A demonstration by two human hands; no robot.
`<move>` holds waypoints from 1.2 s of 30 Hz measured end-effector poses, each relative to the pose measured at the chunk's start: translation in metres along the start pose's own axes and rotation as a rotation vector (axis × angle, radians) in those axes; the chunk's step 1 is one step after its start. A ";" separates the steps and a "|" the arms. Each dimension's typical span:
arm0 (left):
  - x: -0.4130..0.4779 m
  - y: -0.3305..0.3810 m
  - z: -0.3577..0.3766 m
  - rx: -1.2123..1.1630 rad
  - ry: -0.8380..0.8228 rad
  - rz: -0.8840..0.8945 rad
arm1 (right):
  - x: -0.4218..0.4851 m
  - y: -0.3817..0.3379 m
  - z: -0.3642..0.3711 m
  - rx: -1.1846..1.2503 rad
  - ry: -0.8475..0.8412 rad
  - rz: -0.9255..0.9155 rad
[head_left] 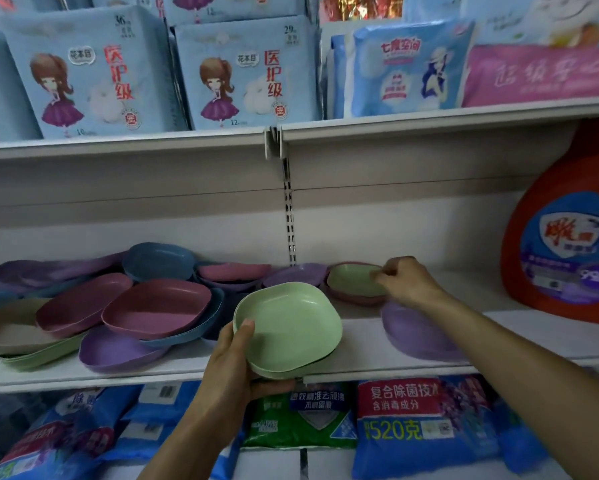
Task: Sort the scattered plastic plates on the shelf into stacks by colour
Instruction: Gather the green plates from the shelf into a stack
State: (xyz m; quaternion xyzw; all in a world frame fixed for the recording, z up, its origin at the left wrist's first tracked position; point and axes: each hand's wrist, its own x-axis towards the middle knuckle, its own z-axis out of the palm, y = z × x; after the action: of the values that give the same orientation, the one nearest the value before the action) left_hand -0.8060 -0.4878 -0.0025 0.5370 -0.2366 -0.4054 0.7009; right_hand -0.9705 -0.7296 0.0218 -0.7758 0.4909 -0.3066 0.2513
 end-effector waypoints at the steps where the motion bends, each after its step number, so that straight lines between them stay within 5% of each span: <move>1: 0.002 0.001 0.002 0.002 0.003 0.001 | 0.013 0.008 -0.005 -0.041 0.010 0.031; 9: 0.014 0.001 0.010 -0.005 0.027 0.016 | 0.037 0.008 0.019 -0.424 -0.392 -0.253; 19: 0.019 -0.007 0.009 -0.002 0.045 0.002 | 0.055 0.027 0.004 -0.569 -0.072 0.062; 23: 0.024 -0.009 0.015 0.005 0.046 -0.018 | 0.057 0.030 -0.003 -0.565 -0.096 0.208; 32: 0.030 -0.013 0.021 -0.004 0.069 -0.041 | 0.066 0.025 0.001 -0.462 -0.190 0.198; 36: 0.028 -0.017 0.024 -0.018 0.057 -0.034 | 0.061 0.022 -0.004 -0.546 -0.098 0.172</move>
State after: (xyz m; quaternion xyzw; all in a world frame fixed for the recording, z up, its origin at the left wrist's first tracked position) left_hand -0.8141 -0.5257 -0.0142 0.5460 -0.2038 -0.4038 0.7052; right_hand -0.9671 -0.7945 0.0235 -0.7842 0.6065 -0.1029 0.0813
